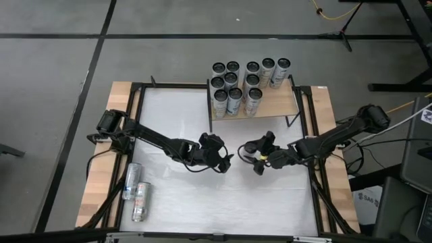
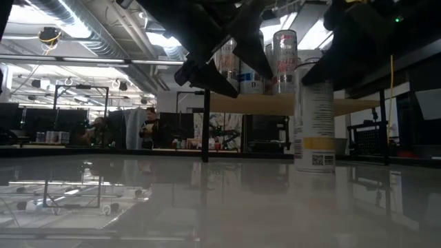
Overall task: Place canned beverage on shelf
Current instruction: Put the orange soda can on the shelf aligned with the orange soda can
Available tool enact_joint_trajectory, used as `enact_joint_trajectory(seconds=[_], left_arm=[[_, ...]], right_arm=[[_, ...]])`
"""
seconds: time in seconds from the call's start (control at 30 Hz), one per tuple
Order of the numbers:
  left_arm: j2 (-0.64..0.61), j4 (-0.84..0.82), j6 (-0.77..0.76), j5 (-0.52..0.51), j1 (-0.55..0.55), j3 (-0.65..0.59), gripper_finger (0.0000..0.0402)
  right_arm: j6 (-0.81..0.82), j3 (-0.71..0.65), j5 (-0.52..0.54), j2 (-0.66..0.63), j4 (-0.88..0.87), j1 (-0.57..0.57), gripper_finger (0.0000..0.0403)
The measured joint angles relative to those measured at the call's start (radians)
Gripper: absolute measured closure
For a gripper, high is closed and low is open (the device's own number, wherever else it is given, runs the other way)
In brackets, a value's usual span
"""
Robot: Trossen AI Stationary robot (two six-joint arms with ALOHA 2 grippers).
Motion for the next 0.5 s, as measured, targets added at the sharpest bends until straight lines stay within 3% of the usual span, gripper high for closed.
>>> enact_joint_trajectory(seconds=[0.5], left_arm=[[0.027,0.043,-0.181,0.002,-0.019,0.0,0.0036]], right_arm=[[-0.064,0.0,-0.11,-0.146,-0.232,0.0,0.0081]])
